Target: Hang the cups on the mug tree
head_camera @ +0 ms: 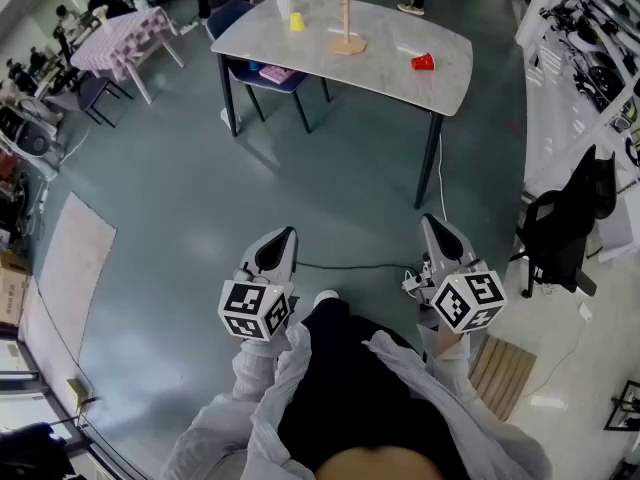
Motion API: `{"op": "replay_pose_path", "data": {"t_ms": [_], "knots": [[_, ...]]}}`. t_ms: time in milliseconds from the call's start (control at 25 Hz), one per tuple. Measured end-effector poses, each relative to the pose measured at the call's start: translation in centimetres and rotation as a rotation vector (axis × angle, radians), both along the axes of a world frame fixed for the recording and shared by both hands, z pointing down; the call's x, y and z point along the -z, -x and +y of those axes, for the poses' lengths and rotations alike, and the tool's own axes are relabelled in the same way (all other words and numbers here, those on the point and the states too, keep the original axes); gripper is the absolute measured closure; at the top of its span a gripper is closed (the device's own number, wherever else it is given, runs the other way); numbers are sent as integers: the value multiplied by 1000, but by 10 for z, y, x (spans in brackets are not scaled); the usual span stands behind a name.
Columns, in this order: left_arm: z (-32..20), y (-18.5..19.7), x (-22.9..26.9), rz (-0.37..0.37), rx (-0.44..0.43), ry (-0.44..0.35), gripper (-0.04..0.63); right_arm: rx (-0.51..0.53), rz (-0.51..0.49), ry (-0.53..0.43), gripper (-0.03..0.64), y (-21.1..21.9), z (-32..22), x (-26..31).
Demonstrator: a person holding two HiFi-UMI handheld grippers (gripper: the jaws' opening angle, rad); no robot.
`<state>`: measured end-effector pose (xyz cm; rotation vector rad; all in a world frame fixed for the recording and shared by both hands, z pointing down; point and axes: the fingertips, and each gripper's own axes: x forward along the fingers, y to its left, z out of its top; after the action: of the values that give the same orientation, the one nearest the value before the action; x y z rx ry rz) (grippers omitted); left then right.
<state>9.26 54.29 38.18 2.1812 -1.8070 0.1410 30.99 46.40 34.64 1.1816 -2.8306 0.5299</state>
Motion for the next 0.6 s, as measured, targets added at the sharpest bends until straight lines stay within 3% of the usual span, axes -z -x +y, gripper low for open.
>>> {"op": "replay_pose_path", "data": {"t_ms": [440,600], "knots": [[37,-26,-18,2,22,30,588,-1,-51,-14,606,-24,32,-10],[31,-28,-17,-13,22,28,588,-11,-95,-61,425,-33,30,0]]}}
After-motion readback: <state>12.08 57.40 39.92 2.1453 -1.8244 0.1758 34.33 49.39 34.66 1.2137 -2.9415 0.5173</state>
